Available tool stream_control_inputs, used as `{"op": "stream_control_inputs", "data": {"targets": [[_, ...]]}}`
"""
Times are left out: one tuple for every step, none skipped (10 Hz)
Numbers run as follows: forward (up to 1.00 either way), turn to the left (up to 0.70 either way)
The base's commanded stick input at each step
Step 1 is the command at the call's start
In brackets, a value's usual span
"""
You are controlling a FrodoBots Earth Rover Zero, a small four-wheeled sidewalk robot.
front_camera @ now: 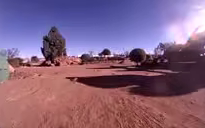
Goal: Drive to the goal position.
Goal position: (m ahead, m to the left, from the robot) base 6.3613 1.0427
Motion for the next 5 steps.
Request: {"op": "stream_control_inputs", "data": {"targets": [[0.5,0.0],[0.5,0.0],[0.5,0.0],[0.5,0.0],[0.5,0.0]]}}
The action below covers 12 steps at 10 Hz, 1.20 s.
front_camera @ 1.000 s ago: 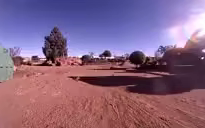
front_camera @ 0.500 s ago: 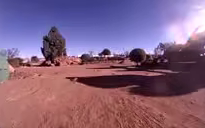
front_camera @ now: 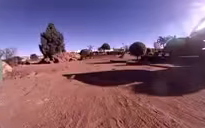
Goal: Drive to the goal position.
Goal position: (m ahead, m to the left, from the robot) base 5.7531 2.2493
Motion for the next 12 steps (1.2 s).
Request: {"op": "stream_control_inputs", "data": {"targets": [[0.5,-0.17],[0.5,-0.4],[0.5,-0.3],[0.5,0.0],[0.5,0.0],[0.5,0.0],[0.5,0.0],[0.5,0.0],[0.5,0.0],[0.5,0.0],[0.5,0.0],[0.5,0.0]]}}
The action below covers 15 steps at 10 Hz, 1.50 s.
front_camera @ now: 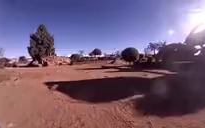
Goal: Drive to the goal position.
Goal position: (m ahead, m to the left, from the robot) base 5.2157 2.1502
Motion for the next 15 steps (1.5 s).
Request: {"op": "stream_control_inputs", "data": {"targets": [[0.5,0.0],[0.5,0.0],[0.5,0.0],[0.5,0.0],[0.5,0.0],[0.5,0.0],[0.5,0.0],[0.5,0.0],[0.5,0.0],[0.5,0.0],[0.5,0.0],[0.5,0.0],[0.5,0.0],[0.5,0.0],[0.5,0.02]]}}
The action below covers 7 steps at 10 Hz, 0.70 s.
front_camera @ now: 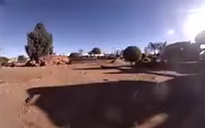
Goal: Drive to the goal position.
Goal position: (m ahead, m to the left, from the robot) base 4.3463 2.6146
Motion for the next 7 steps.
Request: {"op": "stream_control_inputs", "data": {"targets": [[0.5,0.06],[0.5,0.5],[0.5,0.5],[0.5,0.42],[0.5,0.0],[0.5,0.0],[0.5,0.0]]}}
